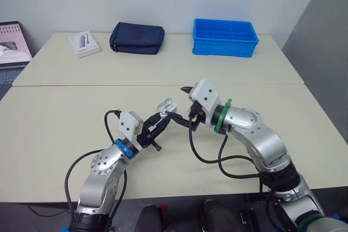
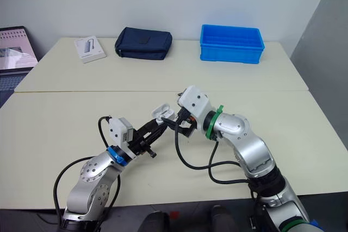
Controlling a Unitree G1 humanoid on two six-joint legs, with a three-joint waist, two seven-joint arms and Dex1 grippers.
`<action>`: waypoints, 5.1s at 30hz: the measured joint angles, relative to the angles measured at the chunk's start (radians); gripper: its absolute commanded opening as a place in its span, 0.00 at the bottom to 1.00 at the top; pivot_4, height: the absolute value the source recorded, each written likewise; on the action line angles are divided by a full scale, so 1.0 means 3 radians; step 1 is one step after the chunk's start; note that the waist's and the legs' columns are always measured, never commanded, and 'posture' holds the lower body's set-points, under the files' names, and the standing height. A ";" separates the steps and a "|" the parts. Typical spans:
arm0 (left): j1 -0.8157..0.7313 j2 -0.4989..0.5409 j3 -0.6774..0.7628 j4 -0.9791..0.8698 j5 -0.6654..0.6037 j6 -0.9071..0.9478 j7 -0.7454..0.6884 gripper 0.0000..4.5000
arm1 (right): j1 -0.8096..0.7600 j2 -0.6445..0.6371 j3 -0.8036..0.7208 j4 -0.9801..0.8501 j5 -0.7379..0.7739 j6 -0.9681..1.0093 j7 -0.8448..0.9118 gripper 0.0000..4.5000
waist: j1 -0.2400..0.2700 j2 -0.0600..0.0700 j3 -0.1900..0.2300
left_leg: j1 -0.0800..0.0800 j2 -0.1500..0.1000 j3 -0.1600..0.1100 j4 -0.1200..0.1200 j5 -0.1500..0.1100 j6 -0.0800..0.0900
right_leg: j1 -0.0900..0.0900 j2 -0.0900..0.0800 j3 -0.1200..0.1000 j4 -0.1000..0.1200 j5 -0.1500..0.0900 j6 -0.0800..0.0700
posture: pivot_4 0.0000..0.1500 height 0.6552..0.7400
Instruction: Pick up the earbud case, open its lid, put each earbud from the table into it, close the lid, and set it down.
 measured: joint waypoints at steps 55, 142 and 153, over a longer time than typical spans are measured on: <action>-0.0074 0.0090 0.0126 0.0416 0.0249 -0.0342 0.0080 0.17 | 0.1027 -0.0069 -0.0716 0.0890 -0.0366 -0.0339 -0.0831 0.96 | 0.0004 0.0001 0.0000 | 0.0019 -0.0002 0.0005 -0.0003 -0.0001 0.0000 | 0.0021 -0.0002 0.0003 -0.0009 0.0000 -0.0001 | 1.00 0.99; -0.0085 0.0351 0.0018 0.0330 -0.0020 -0.0094 -0.0579 0.17 | 0.0779 -0.2206 0.0152 -0.0305 -0.0094 0.0911 0.1277 0.32 | 0.0004 0.0003 0.0002 | 0.0020 -0.0003 0.0004 -0.0001 -0.0001 0.0000 | 0.0023 -0.0005 0.0001 -0.0014 -0.0002 -0.0001 | 1.00 0.99; -0.0115 0.0350 -0.0009 0.0330 -0.0015 -0.0134 -0.0585 0.17 | 0.0396 -0.1737 -0.0038 -0.0428 0.0127 0.1014 0.1131 0.08 | -0.0018 0.0003 0.0002 | 0.0020 -0.0002 0.0003 -0.0002 -0.0001 0.0000 | 0.0015 0.0000 0.0005 -0.0003 -0.0001 -0.0001 | 1.00 0.99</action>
